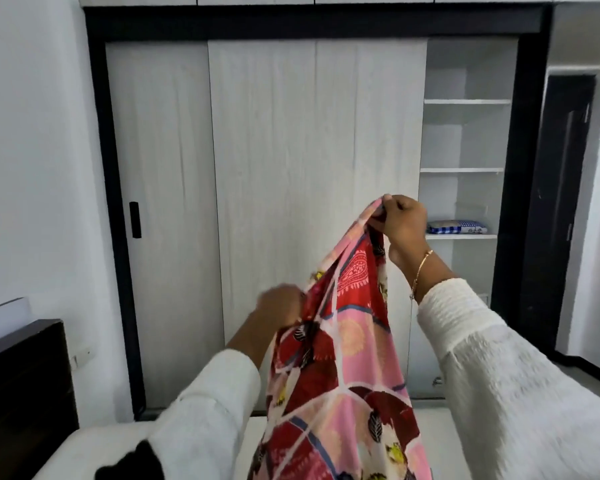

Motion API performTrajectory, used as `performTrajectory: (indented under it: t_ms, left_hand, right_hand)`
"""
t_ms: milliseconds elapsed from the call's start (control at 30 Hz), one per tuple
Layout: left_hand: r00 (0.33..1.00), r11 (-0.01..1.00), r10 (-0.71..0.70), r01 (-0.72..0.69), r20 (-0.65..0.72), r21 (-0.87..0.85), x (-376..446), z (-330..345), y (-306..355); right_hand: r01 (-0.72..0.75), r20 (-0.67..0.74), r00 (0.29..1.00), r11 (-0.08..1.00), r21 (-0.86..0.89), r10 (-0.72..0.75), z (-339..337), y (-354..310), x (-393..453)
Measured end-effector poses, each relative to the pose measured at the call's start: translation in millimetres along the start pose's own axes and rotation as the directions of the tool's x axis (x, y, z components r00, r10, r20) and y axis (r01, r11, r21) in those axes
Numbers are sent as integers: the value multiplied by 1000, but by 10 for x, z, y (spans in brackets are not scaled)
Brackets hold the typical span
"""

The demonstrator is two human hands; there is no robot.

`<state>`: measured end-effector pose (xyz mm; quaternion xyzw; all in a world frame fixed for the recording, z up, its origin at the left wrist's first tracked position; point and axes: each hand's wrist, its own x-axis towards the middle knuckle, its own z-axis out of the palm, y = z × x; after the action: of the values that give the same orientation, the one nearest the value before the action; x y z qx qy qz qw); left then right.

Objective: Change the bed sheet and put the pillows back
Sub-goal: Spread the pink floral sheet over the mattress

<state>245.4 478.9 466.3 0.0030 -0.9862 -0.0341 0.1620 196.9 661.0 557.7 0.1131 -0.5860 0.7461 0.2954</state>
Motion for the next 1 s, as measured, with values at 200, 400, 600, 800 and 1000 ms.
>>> performTrajectory:
  t_ms: [200,400,600,800,1000]
  left_hand:
    - [708,867,-400,87,-582,-490,366,-1248,-161]
    - [828,444,-377,-232,-415,-865,408,-1553,88]
    - [787,254,-559,-138,-262,-957,287,-1517,-195]
    - [688,782,-452,-1,-568,-623,195,-1573,-631]
    - [958,737,54,-229,-282,-636,170,-993,-434]
  right_hand:
    - [64,-78,994,993,-96,-71,-205,375,173]
    - [180,639,768,943,-279,42,80,420,-505]
    - [336,506,641,382,-861,577,-93,1123,-686]
    - [-103,423,904,992,76,62,359,-293,-33]
    - [-53,529,841,958,281,-108,798,-811,-340]
